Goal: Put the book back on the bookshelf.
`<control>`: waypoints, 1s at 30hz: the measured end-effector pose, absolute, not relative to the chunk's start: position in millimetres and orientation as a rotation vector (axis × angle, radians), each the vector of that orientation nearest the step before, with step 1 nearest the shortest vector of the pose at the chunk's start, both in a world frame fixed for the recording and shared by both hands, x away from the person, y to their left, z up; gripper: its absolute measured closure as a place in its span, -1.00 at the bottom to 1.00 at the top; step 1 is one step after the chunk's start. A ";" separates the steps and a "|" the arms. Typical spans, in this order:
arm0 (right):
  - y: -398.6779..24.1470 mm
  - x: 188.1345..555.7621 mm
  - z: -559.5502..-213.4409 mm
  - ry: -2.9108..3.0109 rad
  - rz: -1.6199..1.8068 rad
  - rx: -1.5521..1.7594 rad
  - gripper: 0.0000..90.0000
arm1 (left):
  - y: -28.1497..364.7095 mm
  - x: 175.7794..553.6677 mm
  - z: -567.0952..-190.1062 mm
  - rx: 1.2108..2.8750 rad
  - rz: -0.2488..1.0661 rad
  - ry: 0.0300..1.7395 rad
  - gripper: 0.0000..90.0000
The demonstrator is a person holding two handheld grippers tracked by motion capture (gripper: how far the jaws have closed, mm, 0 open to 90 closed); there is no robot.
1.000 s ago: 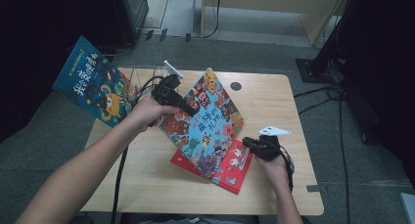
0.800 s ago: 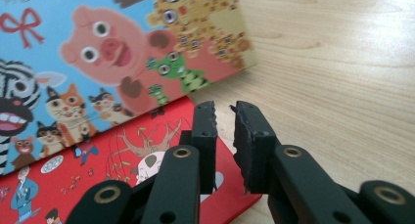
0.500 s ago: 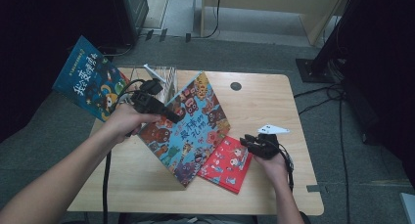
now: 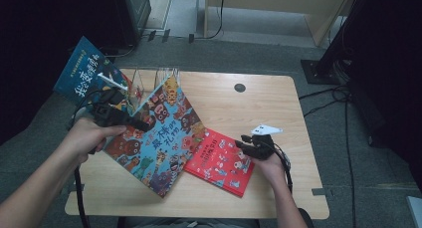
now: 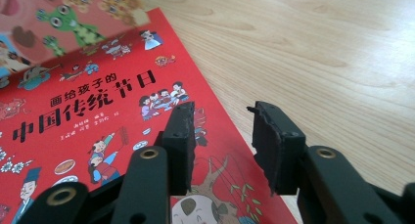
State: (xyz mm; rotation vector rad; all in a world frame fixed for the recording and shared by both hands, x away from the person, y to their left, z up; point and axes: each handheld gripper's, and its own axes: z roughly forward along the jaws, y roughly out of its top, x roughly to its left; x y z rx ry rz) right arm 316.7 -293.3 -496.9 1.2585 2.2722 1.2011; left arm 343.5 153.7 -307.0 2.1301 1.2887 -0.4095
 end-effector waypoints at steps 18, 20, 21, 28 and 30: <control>-279.3 324.6 -500.6 2.318 1.176 1.213 0.32 | 242.2 306.2 -298.2 1.991 -0.329 1.456 0.73; -278.6 324.7 -500.7 2.323 1.174 1.214 0.32 | 250.4 303.6 -295.4 1.978 -0.313 1.475 0.73; -278.4 324.6 -500.6 2.323 1.172 1.215 0.32 | 254.3 302.4 -293.7 1.975 -0.300 1.480 0.73; -278.4 324.9 -501.2 2.326 1.168 1.212 0.32 | 289.2 298.4 -285.4 1.909 -0.246 1.542 0.73; -278.0 324.9 -501.5 2.325 1.168 1.213 0.32 | 299.4 298.4 -283.3 1.888 -0.219 1.574 0.73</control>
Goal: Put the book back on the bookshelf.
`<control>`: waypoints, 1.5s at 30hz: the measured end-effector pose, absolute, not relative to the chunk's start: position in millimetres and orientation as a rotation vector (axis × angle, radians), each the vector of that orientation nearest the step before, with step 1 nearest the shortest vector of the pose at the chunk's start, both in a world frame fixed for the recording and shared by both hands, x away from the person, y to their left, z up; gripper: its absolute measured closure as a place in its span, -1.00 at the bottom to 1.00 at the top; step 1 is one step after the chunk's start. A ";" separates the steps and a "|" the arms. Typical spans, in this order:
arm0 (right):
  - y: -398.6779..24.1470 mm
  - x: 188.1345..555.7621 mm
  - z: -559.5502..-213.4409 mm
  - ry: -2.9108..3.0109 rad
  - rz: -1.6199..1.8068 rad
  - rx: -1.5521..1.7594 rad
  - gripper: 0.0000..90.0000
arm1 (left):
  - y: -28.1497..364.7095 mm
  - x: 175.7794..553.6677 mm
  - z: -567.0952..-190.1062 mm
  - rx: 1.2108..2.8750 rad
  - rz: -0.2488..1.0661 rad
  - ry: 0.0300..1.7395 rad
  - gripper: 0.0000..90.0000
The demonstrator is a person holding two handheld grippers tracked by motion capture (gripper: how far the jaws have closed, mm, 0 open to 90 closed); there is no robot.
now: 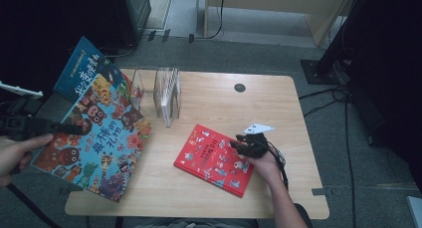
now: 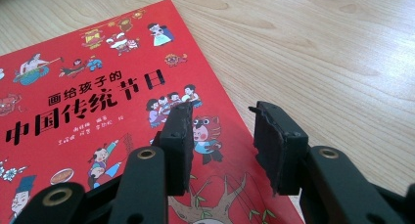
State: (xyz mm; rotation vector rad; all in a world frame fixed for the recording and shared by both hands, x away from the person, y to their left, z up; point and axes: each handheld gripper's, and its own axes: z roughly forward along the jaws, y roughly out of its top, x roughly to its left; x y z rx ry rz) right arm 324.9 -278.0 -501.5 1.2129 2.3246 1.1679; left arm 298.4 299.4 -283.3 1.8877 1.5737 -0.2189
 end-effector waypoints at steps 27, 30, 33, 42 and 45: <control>-275.4 325.2 -503.1 2.347 1.134 1.205 0.31 | 317.5 371.6 -252.7 1.777 -0.043 1.712 0.73; -274.3 324.7 -503.1 2.352 1.133 1.201 0.31 | 314.3 380.6 -248.8 1.772 -0.022 1.712 0.73; -273.5 324.7 -503.8 2.359 1.126 1.197 0.31 | 312.8 386.7 -244.9 1.763 0.005 1.713 0.73; -273.0 324.6 -504.8 2.373 1.109 1.196 0.31 | 311.3 387.6 -238.6 1.773 0.028 1.687 0.72; -272.8 324.9 -505.1 2.374 1.109 1.196 0.31 | 311.1 385.8 -234.5 1.775 0.034 1.684 0.72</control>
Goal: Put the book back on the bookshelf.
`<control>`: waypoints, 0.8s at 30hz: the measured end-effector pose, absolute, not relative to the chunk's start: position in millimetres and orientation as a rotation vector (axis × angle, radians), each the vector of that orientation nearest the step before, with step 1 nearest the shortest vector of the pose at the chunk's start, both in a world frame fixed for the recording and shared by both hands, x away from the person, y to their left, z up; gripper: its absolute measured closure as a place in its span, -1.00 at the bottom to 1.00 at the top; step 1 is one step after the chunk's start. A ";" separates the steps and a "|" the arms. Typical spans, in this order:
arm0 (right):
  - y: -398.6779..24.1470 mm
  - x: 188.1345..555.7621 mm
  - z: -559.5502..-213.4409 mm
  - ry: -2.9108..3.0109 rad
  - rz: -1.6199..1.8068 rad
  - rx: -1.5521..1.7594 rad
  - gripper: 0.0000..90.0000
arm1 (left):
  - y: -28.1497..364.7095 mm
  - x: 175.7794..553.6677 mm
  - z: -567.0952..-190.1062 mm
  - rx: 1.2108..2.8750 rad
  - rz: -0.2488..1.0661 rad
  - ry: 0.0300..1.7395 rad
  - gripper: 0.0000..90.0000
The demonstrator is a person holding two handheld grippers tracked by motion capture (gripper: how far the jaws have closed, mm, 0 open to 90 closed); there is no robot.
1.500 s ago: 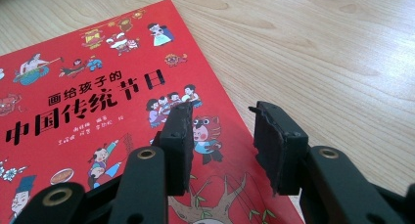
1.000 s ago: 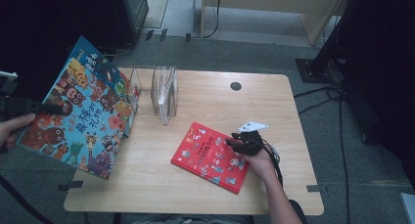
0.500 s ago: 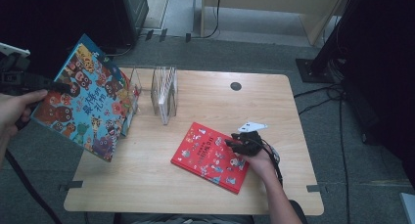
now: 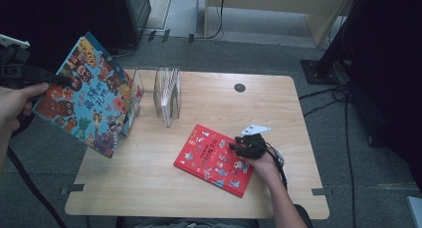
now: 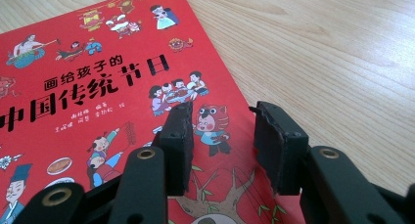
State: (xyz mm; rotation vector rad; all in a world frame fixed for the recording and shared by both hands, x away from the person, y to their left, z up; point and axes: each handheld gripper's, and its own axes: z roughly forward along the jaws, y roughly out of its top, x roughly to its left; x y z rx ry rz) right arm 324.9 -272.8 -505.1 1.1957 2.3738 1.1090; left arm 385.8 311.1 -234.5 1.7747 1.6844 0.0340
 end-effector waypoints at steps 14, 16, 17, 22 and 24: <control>-270.5 323.8 -504.9 2.384 1.106 1.179 0.31 | 290.3 408.8 -230.3 1.768 0.080 1.671 0.72; -270.4 323.7 -505.0 2.384 1.107 1.180 0.32 | 287.1 415.6 -234.8 1.778 0.068 1.662 0.71; -270.8 323.9 -505.1 2.385 1.111 1.183 0.32 | 284.7 418.7 -237.5 1.787 0.073 1.672 0.71; -271.1 323.7 -505.1 2.386 1.112 1.187 0.33 | 278.6 429.1 -249.4 1.783 0.071 1.701 0.71; -270.9 323.5 -505.0 2.388 1.111 1.183 0.33 | 278.5 429.0 -248.9 1.783 0.064 1.697 0.70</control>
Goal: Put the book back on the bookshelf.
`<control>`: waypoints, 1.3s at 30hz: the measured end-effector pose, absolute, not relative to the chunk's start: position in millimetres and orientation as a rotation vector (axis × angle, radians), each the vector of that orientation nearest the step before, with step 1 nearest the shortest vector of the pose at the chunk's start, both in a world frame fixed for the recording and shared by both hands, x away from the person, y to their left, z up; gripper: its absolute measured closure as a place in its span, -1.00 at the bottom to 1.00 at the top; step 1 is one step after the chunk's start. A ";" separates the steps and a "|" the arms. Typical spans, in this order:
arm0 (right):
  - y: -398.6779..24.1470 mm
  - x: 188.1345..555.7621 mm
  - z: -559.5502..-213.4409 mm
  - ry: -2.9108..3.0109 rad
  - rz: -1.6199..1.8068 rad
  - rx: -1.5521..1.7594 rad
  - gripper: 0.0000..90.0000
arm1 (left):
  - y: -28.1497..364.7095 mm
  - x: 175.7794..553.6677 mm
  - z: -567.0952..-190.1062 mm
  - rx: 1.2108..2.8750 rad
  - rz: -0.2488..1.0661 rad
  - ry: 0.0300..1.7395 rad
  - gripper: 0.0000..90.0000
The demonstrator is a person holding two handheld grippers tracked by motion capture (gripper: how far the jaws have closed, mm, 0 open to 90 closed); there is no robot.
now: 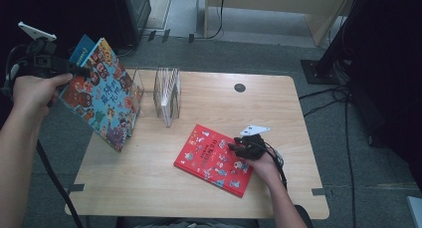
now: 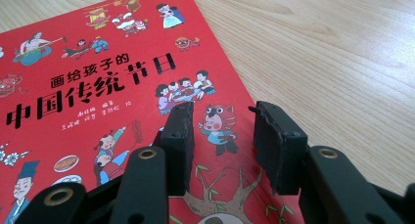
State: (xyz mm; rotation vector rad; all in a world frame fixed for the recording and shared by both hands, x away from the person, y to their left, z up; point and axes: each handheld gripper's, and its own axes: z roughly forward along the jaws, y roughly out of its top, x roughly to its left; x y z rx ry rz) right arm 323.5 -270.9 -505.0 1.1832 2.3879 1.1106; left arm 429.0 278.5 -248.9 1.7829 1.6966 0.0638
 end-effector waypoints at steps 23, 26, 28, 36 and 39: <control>-270.8 323.2 -505.3 2.387 1.111 1.178 0.34 | 282.8 436.9 -237.8 1.703 0.115 1.685 0.72; -270.9 323.2 -505.4 2.388 1.112 1.176 0.33 | 282.5 441.4 -244.5 1.688 0.113 1.691 0.72; -271.0 323.0 -505.2 2.389 1.108 1.172 0.33 | 282.0 442.2 -247.0 1.705 0.131 1.713 0.73; -271.2 322.7 -505.1 2.390 1.111 1.178 0.33 | 290.1 435.7 -242.2 1.709 0.026 1.652 0.65; -271.8 322.5 -504.9 2.390 1.120 1.196 0.33 | 289.9 431.9 -237.9 1.724 0.013 1.646 0.54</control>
